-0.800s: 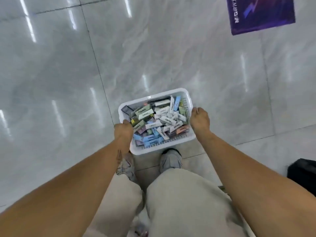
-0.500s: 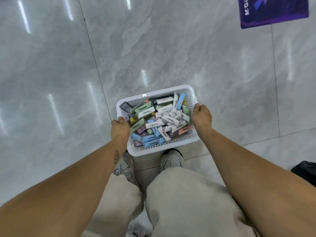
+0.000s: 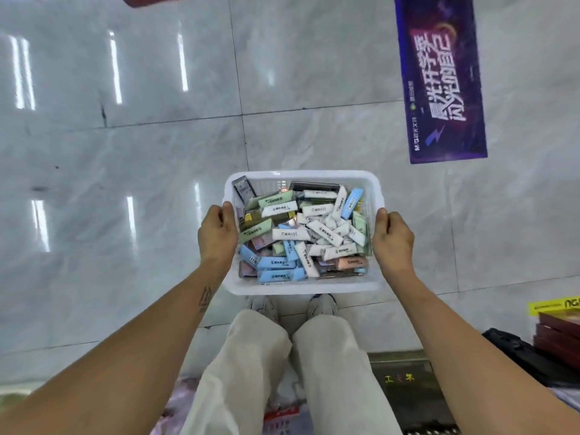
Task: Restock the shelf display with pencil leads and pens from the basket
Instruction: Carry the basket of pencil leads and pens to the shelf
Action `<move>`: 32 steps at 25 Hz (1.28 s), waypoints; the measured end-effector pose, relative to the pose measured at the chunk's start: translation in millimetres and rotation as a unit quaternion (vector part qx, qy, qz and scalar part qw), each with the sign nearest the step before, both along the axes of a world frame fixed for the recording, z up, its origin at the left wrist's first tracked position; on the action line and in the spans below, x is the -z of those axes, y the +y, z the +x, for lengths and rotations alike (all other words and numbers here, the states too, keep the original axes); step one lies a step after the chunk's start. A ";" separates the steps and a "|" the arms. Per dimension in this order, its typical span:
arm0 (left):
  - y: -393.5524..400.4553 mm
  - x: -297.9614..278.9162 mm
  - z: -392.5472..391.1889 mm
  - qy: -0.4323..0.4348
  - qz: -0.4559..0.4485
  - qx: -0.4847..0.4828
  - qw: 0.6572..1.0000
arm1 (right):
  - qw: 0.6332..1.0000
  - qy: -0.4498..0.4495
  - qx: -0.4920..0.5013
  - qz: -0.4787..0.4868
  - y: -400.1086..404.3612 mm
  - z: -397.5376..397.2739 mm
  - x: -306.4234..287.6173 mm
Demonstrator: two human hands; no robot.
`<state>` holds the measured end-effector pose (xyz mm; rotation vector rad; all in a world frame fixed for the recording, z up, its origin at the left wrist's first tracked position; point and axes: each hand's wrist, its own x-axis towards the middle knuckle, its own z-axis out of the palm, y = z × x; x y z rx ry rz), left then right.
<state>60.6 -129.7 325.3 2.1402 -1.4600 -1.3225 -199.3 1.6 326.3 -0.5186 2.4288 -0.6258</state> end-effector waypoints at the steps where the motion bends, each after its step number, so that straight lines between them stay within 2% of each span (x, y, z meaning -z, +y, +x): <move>1: -16.1 -32.9 4.9 -0.003 -0.018 0.010 1.000 | 1.000 0.002 -0.003 -0.020 -14.4 2.8 -32.5; 6: -96.3 -165.8 27.4 0.070 -0.069 -0.028 0.995 | 0.995 0.009 -0.022 -0.101 -98.7 15.8 -166.3; 12: -196.2 -270.1 19.6 0.055 -0.150 -0.056 0.986 | 0.986 0.037 -0.048 -0.158 -221.4 1.8 -269.9; 22: -431.6 -339.9 -44.2 0.038 -0.164 0.018 0.986 | 0.986 -0.009 -0.042 -0.159 -461.0 -73.6 -327.0; 32: -739.6 -366.0 -86.9 0.033 -0.202 0.009 0.979 | 0.982 -0.020 -0.034 -0.184 -766.2 -114.8 -361.4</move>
